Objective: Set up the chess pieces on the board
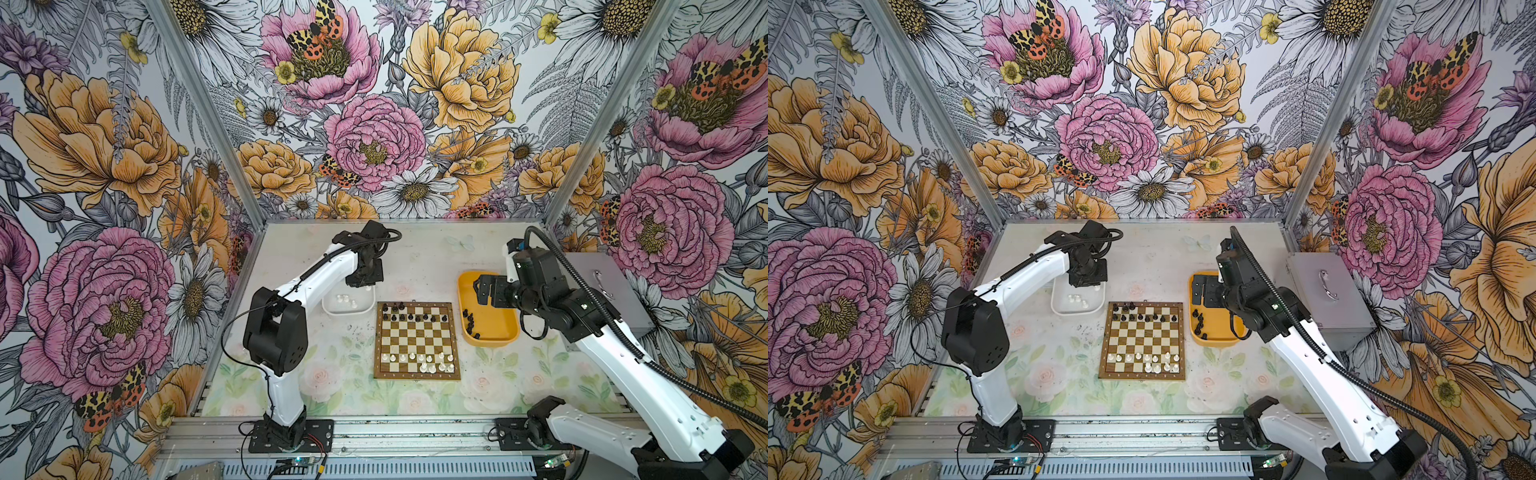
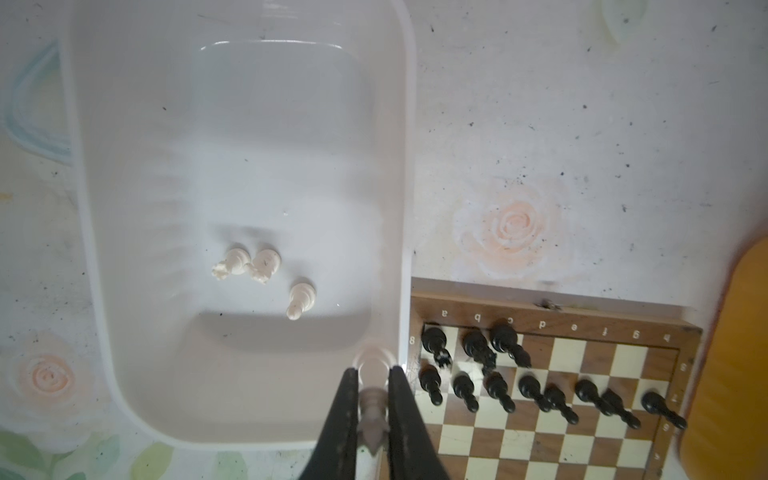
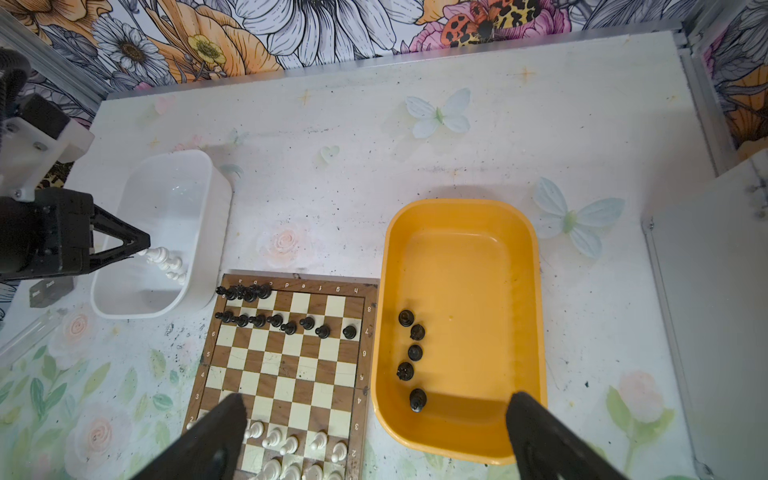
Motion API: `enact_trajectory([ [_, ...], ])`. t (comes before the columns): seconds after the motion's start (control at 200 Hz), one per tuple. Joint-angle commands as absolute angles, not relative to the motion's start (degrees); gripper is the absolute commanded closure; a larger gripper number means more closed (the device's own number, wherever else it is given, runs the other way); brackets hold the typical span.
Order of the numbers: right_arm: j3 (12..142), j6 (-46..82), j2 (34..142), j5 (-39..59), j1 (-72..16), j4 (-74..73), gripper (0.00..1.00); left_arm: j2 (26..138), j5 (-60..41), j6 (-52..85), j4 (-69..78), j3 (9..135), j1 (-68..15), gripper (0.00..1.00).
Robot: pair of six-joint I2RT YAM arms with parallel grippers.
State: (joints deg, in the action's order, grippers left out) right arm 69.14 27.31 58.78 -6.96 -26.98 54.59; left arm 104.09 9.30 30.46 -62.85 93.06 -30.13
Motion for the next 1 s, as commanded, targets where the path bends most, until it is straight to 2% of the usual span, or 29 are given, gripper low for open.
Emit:
enact_trajectory([
  [0.0, 68.4, 26.5, 55.6, -5.4, -27.4, 55.0, 0.00, 98.6, 13.4, 34.0, -64.8, 92.5, -33.3, 0.87],
  [0.295, 65.0, 27.9, 50.2, 0.0, -28.3, 57.6, 0.00, 90.3, 16.9, 45.4, -66.1, 84.3, -47.1, 0.86],
  [0.615, 63.5, 26.3, 45.5, 2.3, -29.4, 61.3, 0.00, 88.5, 21.0, 60.2, -66.0, 76.7, -63.8, 0.86],
  [0.996, 63.5, 26.3, 44.0, 3.0, -29.6, 63.1, 0.00, 93.2, 21.0, 66.1, -61.5, 73.2, -71.1, 0.84],
])
